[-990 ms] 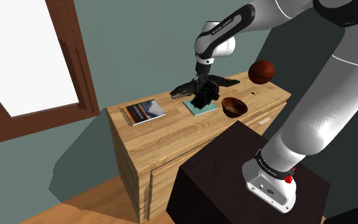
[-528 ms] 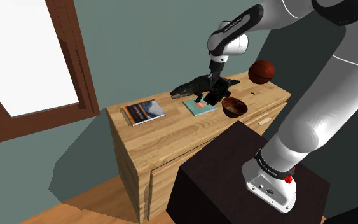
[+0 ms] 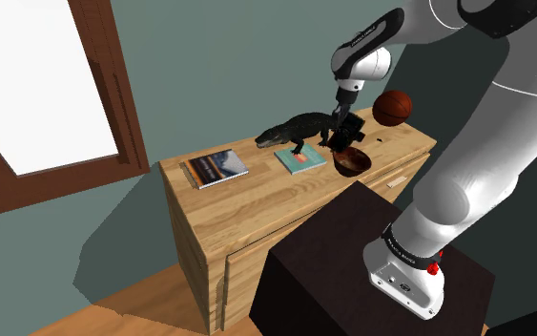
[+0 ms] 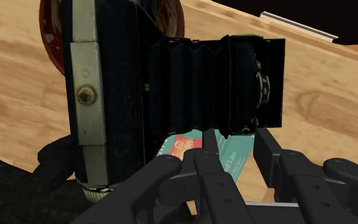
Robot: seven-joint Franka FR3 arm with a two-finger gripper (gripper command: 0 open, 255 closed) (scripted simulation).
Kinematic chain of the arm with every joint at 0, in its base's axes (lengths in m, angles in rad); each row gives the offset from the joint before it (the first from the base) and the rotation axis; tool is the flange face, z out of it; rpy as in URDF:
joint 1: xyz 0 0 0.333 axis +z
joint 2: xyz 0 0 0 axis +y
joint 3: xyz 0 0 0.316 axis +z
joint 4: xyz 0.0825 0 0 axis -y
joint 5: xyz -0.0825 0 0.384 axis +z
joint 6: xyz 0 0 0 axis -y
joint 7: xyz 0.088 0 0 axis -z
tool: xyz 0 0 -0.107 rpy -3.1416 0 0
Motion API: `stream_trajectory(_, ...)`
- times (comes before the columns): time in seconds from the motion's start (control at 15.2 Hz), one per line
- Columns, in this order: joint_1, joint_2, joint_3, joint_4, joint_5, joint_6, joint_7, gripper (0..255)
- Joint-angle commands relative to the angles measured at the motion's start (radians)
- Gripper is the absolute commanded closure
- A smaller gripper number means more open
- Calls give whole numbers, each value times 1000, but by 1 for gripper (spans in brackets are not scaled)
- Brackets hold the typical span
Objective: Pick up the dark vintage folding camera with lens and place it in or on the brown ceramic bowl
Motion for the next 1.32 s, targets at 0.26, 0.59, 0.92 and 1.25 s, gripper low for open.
stream_trajectory(0.26, -90, 74, -52, 110, 25, -40, -156, 255)
stream_trajectory(0.59, -146, 135, -71, 180, 50, -54, -241, 255)
stream_trajectory(0.92, -153, 181, -61, 166, 74, 2, -255, 255)
stream_trajectory(1.25, -163, 231, -48, 157, 99, 56, -271, 255)
